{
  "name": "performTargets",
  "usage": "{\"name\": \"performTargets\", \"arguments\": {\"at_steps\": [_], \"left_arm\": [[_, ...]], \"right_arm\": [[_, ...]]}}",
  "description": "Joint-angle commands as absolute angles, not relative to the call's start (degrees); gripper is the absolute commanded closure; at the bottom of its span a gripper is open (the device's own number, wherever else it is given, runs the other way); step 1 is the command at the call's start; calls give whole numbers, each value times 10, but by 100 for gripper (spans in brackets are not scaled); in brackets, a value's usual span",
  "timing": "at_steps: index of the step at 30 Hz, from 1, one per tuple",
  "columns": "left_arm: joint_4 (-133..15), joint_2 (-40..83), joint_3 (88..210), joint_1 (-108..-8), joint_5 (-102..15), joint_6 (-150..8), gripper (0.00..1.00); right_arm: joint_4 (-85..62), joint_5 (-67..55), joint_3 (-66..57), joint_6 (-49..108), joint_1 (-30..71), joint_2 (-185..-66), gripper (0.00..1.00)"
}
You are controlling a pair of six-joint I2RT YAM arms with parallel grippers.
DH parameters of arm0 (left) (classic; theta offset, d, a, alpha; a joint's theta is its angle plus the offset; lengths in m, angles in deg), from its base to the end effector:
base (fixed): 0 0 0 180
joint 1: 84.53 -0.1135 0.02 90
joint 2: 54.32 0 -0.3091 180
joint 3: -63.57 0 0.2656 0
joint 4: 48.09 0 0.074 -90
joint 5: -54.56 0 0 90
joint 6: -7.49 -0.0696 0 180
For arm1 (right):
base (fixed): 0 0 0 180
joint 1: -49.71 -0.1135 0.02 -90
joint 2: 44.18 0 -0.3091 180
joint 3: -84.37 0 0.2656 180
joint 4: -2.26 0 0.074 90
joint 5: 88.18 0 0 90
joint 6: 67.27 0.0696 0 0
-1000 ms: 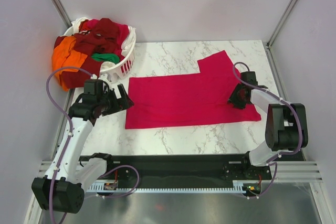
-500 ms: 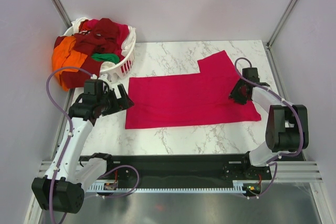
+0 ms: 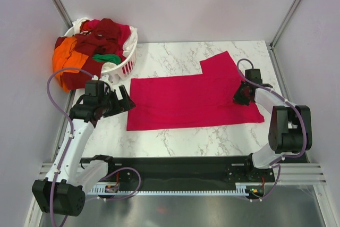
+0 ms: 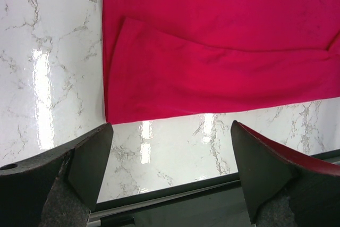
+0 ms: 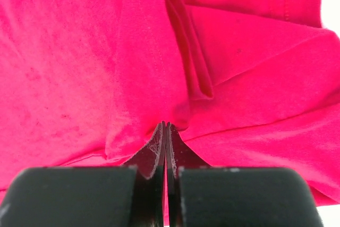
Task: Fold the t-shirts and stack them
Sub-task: Fold the tshirt
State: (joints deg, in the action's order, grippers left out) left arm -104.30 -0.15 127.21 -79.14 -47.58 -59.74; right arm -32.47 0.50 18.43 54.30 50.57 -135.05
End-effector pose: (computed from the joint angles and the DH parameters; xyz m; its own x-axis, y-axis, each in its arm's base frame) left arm 0.1961 -0.0332 0.3044 -0.7596 -0.3084 -0.5726 -0.0636 0.9115 -0.4065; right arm 0.3381 -0.0035 0.1867 -0.7335 0.5345 -0.4200 0.4547 0.8450 0.2814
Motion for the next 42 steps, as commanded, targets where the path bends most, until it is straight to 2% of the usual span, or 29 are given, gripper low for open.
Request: {"name": "performTargets", "arguments": {"at_steps": [1, 11, 13, 14, 15, 16, 18, 20, 24, 30, 42], "left_arm": [[-1027, -5, 1271, -790, -474, -619, 0], [-1028, -8, 1270, -790, -467, -618, 0], [-1027, -8, 1270, -790, -465, -618, 0], [-1028, -9, 1270, -790, -463, -618, 0], [-1027, -7, 1270, -790, -464, -618, 0], [-1027, -6, 1270, -790, -464, -618, 0], [-1027, -5, 1271, -790, -464, -617, 0], [-1027, -5, 1270, -790, -463, -617, 0], [-1027, -5, 1269, -790, -461, -616, 0], [-1027, -6, 1269, -790, -462, -616, 0], [-1027, -6, 1269, -790, -466, -617, 0]], "right_arm": [[-311, -22, 155, 539, 486, -1357, 100], [-342, -27, 22, 537, 416, -1459, 100], [-347, -27, 10, 533, 408, -1480, 96], [-347, -31, 0, 529, 406, -1484, 91], [-351, -30, -7, 526, 405, -1488, 64], [-354, -27, -12, 523, 404, -1495, 52], [-364, -17, -35, 509, 405, -1498, 33], [-369, -5, -58, 499, 404, -1496, 29], [-373, 40, -61, 499, 404, -1463, 27], [-387, 137, 6, 508, 409, -1369, 31], [-437, 234, 57, 514, 417, -1384, 34]]}}
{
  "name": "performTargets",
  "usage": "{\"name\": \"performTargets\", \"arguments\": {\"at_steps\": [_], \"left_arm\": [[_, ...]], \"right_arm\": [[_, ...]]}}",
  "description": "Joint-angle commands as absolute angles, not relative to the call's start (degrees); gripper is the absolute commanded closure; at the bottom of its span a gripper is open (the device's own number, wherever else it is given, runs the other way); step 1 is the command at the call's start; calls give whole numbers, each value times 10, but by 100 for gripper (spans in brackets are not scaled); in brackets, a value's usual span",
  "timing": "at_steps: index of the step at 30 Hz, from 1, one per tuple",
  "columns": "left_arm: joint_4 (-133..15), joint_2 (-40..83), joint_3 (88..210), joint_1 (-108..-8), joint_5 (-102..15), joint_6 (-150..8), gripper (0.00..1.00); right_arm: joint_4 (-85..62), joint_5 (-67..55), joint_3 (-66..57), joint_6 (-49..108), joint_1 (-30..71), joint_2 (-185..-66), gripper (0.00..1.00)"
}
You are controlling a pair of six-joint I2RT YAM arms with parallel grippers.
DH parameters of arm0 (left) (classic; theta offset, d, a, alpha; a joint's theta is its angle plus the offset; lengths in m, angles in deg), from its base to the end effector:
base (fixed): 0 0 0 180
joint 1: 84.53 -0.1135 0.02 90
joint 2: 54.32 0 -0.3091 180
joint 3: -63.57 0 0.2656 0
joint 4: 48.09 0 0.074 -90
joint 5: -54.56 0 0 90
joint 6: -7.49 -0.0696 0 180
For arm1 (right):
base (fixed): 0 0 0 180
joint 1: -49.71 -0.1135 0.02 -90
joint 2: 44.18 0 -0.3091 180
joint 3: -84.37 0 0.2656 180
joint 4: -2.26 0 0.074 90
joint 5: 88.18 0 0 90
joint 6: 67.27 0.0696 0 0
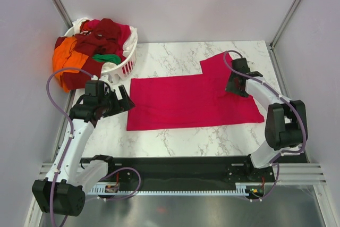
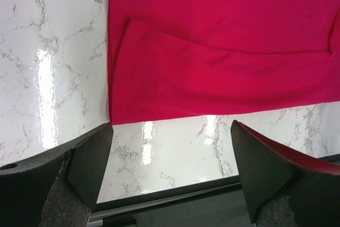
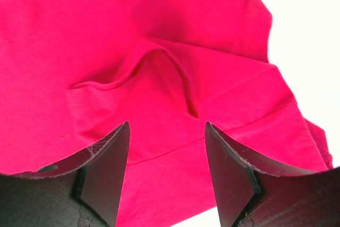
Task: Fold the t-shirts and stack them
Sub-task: Fold the tshirt
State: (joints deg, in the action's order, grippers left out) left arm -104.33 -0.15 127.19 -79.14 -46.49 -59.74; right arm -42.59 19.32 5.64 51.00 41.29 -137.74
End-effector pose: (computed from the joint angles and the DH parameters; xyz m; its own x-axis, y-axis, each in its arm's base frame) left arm 0.1964 -0.0319 0.3040 -0.7553 -0.3103 -0.5772 -0.0754 0.9161 -0.3938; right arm 0.3659 0.0330 0.2328 -0.7471 0.3460 -0.5676 0.4137 0.9104 0.0105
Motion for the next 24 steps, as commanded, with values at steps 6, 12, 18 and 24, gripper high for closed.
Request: {"name": "performTargets", "arguments": {"at_steps": [6, 12, 18, 24], "left_arm": [[-1026, -6, 1270, -790, -470, -618, 0], [-1026, -3, 1269, -789, -472, -619, 0], [-1025, -2, 1269, -789, -472, -618, 0], [-1026, -1, 1269, -789, -472, -618, 0]], "right_arm": [[-418, 208, 76, 516, 450, -1389, 38], [-395, 178, 93, 519, 464, -1403, 47], [-368, 156, 104, 519, 465, -1411, 50], [-360, 151, 100, 520, 470, -1423, 55]]}}
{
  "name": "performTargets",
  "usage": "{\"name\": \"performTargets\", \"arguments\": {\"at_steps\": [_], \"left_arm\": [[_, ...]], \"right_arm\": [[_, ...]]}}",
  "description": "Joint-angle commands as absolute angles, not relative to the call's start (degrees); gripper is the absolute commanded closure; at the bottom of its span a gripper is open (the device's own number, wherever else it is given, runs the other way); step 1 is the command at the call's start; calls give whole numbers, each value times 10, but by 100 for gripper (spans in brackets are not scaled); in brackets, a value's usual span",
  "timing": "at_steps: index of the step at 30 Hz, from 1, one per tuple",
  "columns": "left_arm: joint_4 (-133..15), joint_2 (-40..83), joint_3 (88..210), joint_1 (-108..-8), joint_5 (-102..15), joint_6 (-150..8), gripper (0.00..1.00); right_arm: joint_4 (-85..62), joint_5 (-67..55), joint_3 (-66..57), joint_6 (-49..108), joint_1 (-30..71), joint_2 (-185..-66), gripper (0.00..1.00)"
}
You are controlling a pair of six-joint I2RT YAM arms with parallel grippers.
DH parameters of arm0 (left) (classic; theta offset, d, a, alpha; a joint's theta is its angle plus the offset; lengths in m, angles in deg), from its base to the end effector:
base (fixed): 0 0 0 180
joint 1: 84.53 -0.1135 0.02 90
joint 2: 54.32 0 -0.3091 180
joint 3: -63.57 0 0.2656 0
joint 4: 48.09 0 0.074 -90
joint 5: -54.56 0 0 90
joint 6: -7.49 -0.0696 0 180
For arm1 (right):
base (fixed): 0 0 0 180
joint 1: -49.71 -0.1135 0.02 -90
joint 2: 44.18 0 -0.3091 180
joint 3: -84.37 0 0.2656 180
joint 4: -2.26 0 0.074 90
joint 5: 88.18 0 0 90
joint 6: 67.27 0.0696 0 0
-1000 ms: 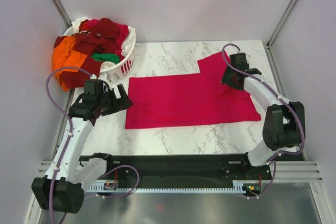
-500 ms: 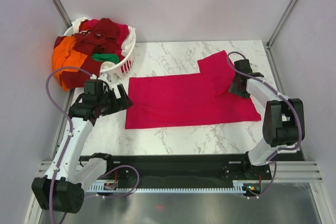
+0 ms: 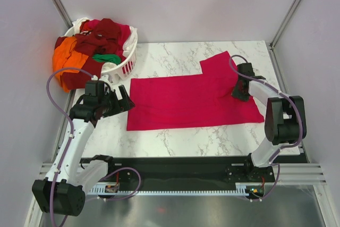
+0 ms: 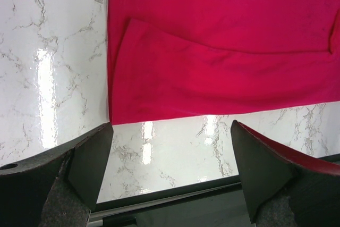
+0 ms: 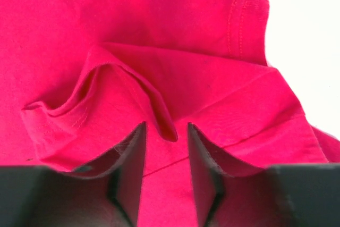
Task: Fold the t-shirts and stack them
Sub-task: Fold the tshirt
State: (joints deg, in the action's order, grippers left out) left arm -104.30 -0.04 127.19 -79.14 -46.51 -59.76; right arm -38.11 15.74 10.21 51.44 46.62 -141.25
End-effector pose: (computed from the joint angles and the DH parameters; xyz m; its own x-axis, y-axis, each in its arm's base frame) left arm 0.1968 -0.0320 0.3037 -0.7562 -0.3098 -0.5763 -0.0754 0.9162 -0.3936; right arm 0.3667 0.0030 0.1904 -0.7555 0.4262 -0.4976 0.4773 0.8783 0.0275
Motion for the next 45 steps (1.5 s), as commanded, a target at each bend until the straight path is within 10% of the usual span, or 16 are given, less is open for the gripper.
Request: {"name": "performTargets", "arguments": {"at_steps": [1, 10, 24, 28, 30, 38, 45], "left_arm": [[-1025, -1, 1269, -789, -472, -618, 0], [-1025, -1, 1269, -789, -473, -619, 0], [-1025, 7, 1269, -789, -478, -619, 0], [-1025, 0, 1268, -789, -476, -618, 0], [-1025, 0, 1268, -789, -474, -618, 0], [-1025, 9, 1272, -788, -466, -604, 0], [-963, 67, 1263, -713, -446, -529, 0]], "right_arm": [[-358, 150, 101, 522, 471, -1424, 59], [-355, 154, 87, 516, 478, -1437, 100], [-435, 250, -124, 422, 471, -1538, 100], [-478, 307, -183, 422, 472, -1596, 35], [-488, 349, -204, 429, 471, -1610, 24], [-476, 323, -136, 470, 469, -1480, 22], [-266, -38, 115, 548, 460, -1308, 24]]}}
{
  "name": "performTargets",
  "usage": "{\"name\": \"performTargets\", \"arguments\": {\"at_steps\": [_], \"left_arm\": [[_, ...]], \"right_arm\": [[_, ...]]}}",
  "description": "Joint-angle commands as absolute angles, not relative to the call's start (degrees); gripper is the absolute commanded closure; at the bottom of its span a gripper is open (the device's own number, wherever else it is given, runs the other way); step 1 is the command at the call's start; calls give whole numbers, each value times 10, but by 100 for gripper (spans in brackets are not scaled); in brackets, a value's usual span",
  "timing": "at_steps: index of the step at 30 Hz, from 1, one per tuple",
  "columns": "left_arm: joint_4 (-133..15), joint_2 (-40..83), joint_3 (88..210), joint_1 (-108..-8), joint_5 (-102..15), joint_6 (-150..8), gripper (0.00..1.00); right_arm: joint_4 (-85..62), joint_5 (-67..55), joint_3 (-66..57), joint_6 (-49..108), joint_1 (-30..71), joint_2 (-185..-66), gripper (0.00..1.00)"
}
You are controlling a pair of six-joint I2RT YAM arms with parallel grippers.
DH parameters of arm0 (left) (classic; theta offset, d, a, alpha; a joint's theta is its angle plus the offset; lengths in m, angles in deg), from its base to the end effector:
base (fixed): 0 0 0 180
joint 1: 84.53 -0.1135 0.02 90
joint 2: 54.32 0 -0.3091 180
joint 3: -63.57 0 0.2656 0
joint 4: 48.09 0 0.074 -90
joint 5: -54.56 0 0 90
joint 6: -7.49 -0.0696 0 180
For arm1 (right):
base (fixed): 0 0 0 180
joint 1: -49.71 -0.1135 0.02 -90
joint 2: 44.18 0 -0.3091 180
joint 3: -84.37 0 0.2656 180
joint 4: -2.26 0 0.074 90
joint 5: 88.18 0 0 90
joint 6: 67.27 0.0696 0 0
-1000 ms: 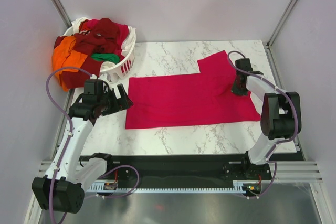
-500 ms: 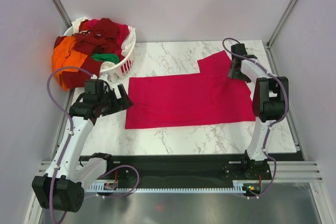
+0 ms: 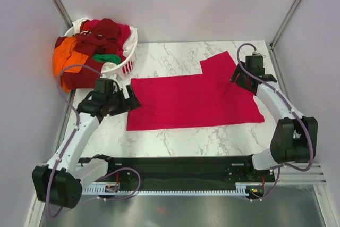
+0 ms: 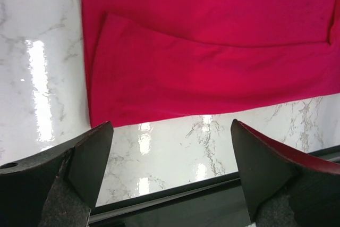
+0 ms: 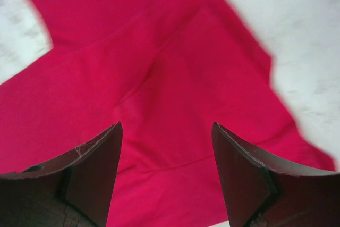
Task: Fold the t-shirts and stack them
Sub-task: Fold the tshirt
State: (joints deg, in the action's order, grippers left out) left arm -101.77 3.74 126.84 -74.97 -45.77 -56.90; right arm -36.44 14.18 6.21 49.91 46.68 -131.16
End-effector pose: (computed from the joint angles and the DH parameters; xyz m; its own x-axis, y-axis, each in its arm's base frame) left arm 0.2104 -0.0481 0.2933 -0.7870 -0.2987 -0.5399 -0.0660 0.9108 -0.4076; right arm 0.3623 0.0043 0.2767 -0.6128 0.4144 -0.6729 0.4189 0.8923 0.1680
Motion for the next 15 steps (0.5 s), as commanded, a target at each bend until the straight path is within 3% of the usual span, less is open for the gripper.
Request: {"name": "performTargets", "arguments": {"at_steps": [1, 6, 15], "left_arm": [[-957, 78, 1264, -700, -440, -515, 0], [-904, 154, 1262, -638, -448, -481, 0], [-842, 296, 1258, -637, -431, -480, 0]], "right_arm": [[-264, -72, 124, 549, 453, -1322, 24], [-234, -113, 217, 554, 451, -1320, 24], [-237, -94, 274, 571, 455, -1365, 20]]}}
